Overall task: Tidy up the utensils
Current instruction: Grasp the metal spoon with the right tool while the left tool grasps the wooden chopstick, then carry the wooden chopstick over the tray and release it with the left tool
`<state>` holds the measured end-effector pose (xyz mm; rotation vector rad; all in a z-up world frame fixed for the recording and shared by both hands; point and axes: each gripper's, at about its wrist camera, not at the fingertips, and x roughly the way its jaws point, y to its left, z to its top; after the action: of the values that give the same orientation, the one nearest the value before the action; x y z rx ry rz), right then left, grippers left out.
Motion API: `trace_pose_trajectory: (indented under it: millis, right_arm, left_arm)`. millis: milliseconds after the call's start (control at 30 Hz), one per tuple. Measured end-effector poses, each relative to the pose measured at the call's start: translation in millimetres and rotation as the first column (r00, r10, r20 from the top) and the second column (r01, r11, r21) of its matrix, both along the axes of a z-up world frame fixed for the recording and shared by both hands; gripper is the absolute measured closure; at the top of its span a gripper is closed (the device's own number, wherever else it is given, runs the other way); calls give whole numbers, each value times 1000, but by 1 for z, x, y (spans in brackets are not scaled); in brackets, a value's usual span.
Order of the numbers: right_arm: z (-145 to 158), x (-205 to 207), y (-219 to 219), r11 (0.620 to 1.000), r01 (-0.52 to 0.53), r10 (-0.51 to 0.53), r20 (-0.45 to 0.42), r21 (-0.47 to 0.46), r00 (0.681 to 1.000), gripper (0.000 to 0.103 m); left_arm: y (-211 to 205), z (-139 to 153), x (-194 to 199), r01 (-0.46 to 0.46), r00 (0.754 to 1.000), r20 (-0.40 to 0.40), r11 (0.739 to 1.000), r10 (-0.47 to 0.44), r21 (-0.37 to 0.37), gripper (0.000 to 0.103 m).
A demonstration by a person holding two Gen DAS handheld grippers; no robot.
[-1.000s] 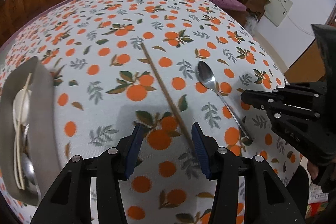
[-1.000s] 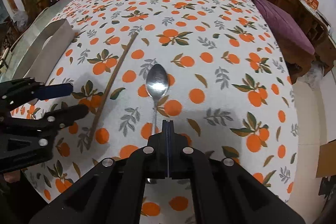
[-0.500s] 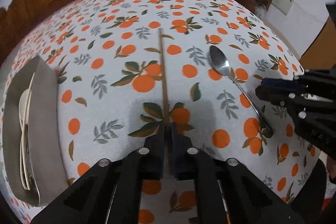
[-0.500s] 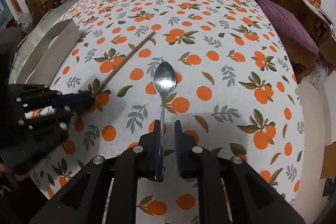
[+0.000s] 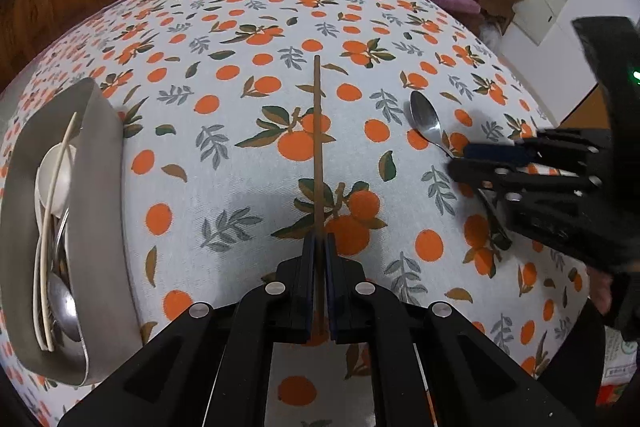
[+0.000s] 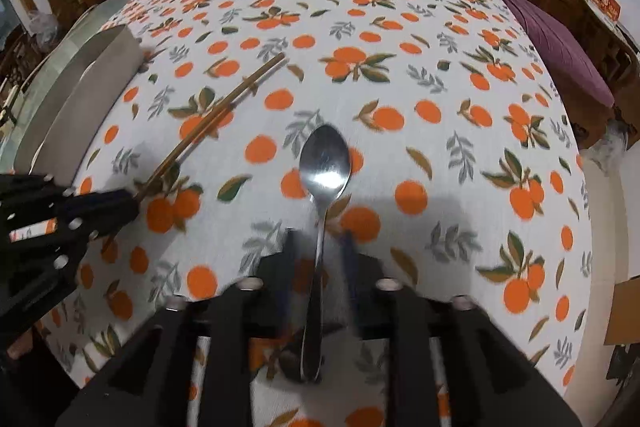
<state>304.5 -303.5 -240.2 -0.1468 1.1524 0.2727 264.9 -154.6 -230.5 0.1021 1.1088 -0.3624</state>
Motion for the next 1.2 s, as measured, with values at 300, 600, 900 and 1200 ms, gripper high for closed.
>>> trace_pose_trajectory:
  millis: [300,600,900,1200]
  right_arm:
    - [-3,31,10,1000,-16,16,33,-4,999,56]
    - [-2,27,11,1000,9,-9,53,4,999,72]
    - [33,0,34,999,-19,13,143,39,990,73]
    - [79,-13,75,993,-95,76,220,77,973,72]
  left_arm:
    - [14,17,0,-15,999,29,999,16,-34,99]
    - [32,50,-13,-19,996,86,998,25,-64,99]
    - [67,83,-29,-45,987,148,995,58,-84,99]
    - [107,98,-39,-94,979,175,993,106,-75,99]
